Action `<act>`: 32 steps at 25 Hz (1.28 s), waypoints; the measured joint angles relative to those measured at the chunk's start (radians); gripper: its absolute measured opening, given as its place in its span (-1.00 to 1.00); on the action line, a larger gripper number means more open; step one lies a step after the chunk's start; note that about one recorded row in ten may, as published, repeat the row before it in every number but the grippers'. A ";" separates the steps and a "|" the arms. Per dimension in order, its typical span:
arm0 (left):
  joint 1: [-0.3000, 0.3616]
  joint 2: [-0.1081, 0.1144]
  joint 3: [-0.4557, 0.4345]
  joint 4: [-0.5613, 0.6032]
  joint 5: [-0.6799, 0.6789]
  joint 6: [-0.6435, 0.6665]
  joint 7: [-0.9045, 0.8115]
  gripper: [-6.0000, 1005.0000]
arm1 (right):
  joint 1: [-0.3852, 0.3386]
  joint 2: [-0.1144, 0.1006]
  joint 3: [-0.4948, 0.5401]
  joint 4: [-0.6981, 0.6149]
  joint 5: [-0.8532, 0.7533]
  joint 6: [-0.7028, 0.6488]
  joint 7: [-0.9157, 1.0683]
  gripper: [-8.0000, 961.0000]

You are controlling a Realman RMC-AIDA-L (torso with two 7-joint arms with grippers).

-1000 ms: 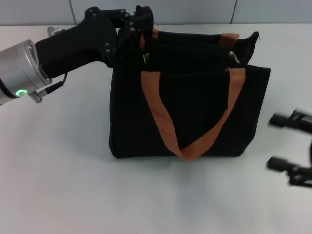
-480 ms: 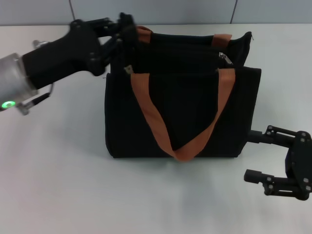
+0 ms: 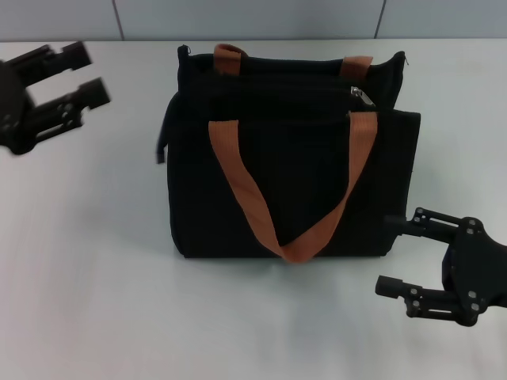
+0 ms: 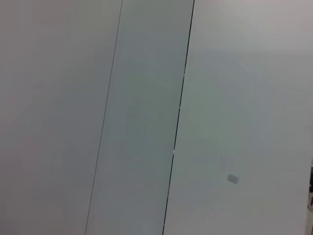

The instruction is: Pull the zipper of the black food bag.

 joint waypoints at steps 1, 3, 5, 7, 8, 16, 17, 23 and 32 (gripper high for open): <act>0.006 0.000 0.000 0.000 0.002 0.019 0.008 0.19 | 0.002 0.001 -0.001 0.006 0.002 0.000 -0.008 0.60; 0.020 -0.007 0.019 -0.002 0.010 0.085 0.051 0.29 | 0.004 0.001 0.000 0.023 0.005 -0.003 -0.022 0.60; 0.020 -0.007 0.019 -0.002 0.010 0.085 0.051 0.38 | 0.005 0.001 0.000 0.032 0.005 -0.004 -0.029 0.60; 0.024 -0.017 0.032 -0.005 0.023 0.112 0.076 0.48 | 0.006 0.001 0.000 0.033 0.002 -0.001 -0.031 0.60; 0.028 -0.077 0.064 -0.008 0.144 0.138 0.139 0.53 | 0.007 0.001 -0.002 0.033 -0.008 0.002 -0.030 0.60; 0.022 -0.148 0.066 -0.011 0.348 0.055 0.210 0.53 | 0.017 0.001 -0.004 0.068 -0.050 0.046 -0.031 0.60; 0.019 -0.153 0.067 -0.019 0.364 0.045 0.225 0.53 | 0.021 0.001 -0.004 0.076 -0.062 0.054 -0.031 0.60; -0.006 -0.150 0.067 -0.087 0.383 0.035 0.270 0.53 | 0.046 0.002 -0.042 0.105 -0.088 0.086 -0.031 0.60; -0.007 -0.152 0.069 -0.089 0.396 0.033 0.271 0.53 | 0.071 0.003 -0.054 0.135 -0.098 0.096 -0.029 0.60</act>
